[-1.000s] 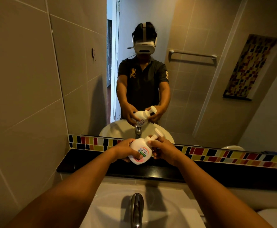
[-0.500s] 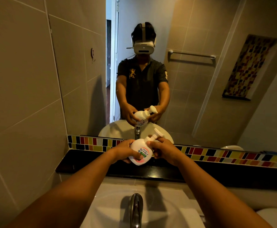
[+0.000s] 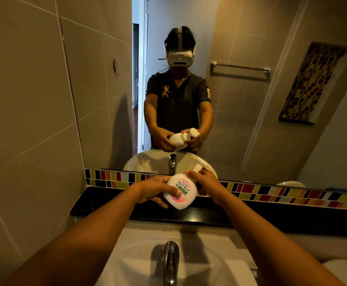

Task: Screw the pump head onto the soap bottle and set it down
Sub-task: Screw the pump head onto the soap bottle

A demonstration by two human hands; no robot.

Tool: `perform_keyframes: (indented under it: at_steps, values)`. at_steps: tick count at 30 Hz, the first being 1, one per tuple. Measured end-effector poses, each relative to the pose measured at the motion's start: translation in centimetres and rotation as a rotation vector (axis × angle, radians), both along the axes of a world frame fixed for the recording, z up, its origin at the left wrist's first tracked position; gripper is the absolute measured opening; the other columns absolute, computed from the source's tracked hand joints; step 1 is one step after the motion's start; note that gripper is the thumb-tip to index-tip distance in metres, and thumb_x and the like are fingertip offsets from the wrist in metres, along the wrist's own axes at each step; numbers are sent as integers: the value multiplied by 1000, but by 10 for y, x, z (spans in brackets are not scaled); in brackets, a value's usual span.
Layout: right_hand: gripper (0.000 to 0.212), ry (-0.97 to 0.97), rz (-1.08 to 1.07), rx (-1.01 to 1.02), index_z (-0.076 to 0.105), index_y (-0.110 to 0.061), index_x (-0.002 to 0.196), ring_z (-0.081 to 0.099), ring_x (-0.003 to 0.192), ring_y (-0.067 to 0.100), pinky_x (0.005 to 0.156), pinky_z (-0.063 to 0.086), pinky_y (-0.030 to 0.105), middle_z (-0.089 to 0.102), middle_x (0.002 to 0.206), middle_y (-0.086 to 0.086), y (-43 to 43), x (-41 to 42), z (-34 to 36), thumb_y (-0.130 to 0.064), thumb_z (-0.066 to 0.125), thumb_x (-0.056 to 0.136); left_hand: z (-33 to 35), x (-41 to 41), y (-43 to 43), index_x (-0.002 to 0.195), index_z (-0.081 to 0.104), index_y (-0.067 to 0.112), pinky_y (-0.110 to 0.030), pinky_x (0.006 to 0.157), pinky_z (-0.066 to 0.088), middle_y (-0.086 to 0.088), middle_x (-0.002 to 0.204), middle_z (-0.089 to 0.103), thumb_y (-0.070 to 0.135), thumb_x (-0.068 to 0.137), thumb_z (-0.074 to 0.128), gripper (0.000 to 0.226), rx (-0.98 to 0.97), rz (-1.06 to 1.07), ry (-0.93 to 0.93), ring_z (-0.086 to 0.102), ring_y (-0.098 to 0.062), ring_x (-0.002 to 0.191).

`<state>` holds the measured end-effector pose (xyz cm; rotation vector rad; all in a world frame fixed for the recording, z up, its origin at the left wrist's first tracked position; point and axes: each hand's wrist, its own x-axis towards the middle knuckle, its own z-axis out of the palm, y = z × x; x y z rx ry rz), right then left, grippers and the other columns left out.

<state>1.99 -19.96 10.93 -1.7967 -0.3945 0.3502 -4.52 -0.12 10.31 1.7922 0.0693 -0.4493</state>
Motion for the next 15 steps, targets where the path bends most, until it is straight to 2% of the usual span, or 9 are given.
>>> perform_keyframes:
  at_steps: [2,5,9,15]
  values:
    - [21,-25,23,8,64,-20,87,67,77,26,71,50,38,70,81,7,1,-3,3,-40,68,85,4,-2,4,128,58,15,-31,69,63,-11,118,70,19,83,74,48,-58,-34,59,70,-26,104]
    - [19,-92,36,18,64,-12,91,73,78,23,70,58,31,73,83,7,3,-6,7,-31,67,89,4,-2,3,124,60,18,-32,70,63,-10,117,71,19,82,75,45,-37,-23,41,71,-26,104]
    - [32,-142,-23,-24,65,-4,101,75,82,29,78,61,43,76,91,16,8,-4,5,-32,68,88,1,-1,-1,124,60,21,-37,71,63,-6,113,73,26,77,80,51,62,8,-31,73,-25,99]
    - [19,-161,-119,-77,64,-16,88,75,78,24,76,62,42,76,84,10,13,4,3,-33,71,85,-1,-3,-12,123,57,21,-30,60,61,-4,111,71,26,74,82,55,126,96,-182,71,-23,96]
